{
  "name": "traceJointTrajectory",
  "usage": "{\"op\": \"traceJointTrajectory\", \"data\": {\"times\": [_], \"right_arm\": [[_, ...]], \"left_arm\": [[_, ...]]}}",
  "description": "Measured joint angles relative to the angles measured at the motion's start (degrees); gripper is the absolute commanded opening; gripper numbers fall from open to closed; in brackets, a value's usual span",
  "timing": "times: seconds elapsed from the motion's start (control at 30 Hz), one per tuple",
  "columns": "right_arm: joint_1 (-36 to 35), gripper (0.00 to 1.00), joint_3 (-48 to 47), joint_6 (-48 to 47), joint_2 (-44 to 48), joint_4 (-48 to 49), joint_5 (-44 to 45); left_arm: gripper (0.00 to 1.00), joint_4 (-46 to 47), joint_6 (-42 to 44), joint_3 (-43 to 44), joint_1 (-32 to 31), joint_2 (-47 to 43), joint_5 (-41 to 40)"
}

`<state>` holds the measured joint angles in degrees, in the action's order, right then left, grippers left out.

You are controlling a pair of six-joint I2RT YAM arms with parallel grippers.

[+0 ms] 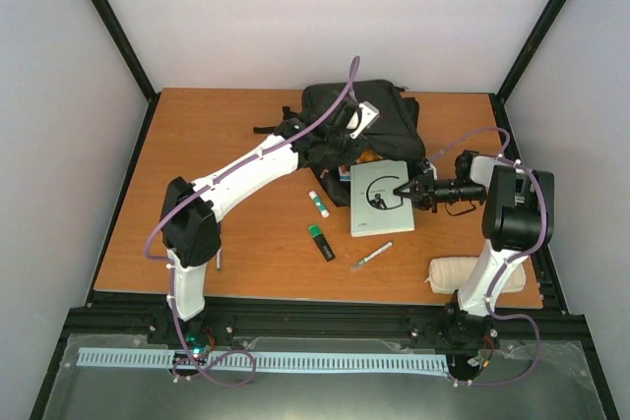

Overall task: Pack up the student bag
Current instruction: Place the book in the student bag.

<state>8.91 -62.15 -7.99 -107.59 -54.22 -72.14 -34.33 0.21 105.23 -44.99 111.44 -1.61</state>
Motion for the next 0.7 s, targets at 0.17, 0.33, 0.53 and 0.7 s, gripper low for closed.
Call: {"op": "traceJointTrajectory", "data": {"times": [0.17, 0.33, 0.53, 0.7], "right_arm": [[0.0, 0.03, -3.34, -0.52, -4.68, 0.52, -1.11], [0.0, 0.03, -7.54, -5.22, -9.84, -2.29, -3.61], [-0.11, 0.03, -15.3, -20.33, -16.68, -15.65, -7.61], [-0.39, 0.33, -12.0, -8.66, -14.29, -6.45, -4.68]], "left_arm": [[0.01, 0.55, -0.44, -1.31, 0.0, -0.39, 0.5], [0.01, 1.88, -0.83, -2.34, 0.0, -0.5, 0.98], [0.01, 2.95, -0.92, -2.38, 0.0, -0.59, 1.03], [0.01, 3.02, -0.94, -2.38, -0.02, -0.72, 1.09]]}}
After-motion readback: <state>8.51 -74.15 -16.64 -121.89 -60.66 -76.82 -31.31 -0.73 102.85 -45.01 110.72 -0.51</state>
